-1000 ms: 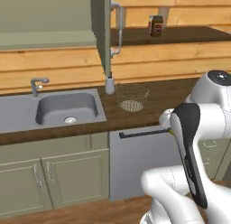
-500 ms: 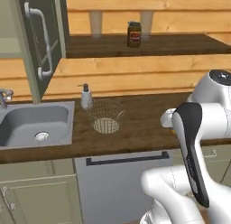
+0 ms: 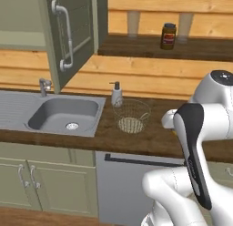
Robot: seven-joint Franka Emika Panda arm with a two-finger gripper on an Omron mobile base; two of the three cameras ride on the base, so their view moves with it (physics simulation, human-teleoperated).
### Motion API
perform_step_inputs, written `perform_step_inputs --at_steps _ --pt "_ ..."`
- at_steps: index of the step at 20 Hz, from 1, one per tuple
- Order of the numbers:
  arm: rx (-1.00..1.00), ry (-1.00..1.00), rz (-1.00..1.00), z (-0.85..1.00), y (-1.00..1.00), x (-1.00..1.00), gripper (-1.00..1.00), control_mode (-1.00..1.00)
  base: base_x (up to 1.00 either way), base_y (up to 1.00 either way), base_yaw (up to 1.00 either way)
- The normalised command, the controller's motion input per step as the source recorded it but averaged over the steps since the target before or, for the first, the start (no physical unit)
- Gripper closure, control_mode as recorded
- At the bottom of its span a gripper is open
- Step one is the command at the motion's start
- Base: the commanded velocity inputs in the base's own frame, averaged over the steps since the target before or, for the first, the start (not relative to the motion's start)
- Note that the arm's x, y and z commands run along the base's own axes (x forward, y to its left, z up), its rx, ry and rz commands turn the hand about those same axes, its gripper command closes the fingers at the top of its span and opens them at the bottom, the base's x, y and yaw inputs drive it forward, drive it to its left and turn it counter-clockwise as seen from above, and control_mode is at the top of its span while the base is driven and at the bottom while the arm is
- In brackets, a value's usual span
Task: Open the cabinet, pick up the bread from the cabinet and place it in the basket. Then move the basket to the dining counter.
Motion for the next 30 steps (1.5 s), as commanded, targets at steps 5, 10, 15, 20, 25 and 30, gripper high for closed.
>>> perform_step_inputs --at_steps 5,10,15,20,25,30 --pt "0.00 0.00 0.00 0.00 0.00 0.00 1.00 1.00 0.28 0.00 0.13" --pt "0.00 0.00 0.00 0.00 0.00 0.00 1.00 1.00 0.45 0.00 0.00" --pt "0.00 0.00 0.00 0.00 0.00 0.00 1.00 1.00 0.51 0.08 0.00" --pt "0.00 0.00 0.00 0.00 0.00 0.00 1.00 1.00 0.44 0.07 0.00" --pt "0.00 0.00 -0.01 0.00 0.05 0.13 1.00 -1.00 0.18 0.06 0.00" --pt "0.00 -0.03 -0.02 -0.02 0.23 0.56 1.00 -1.00 0.00 0.00 0.00"
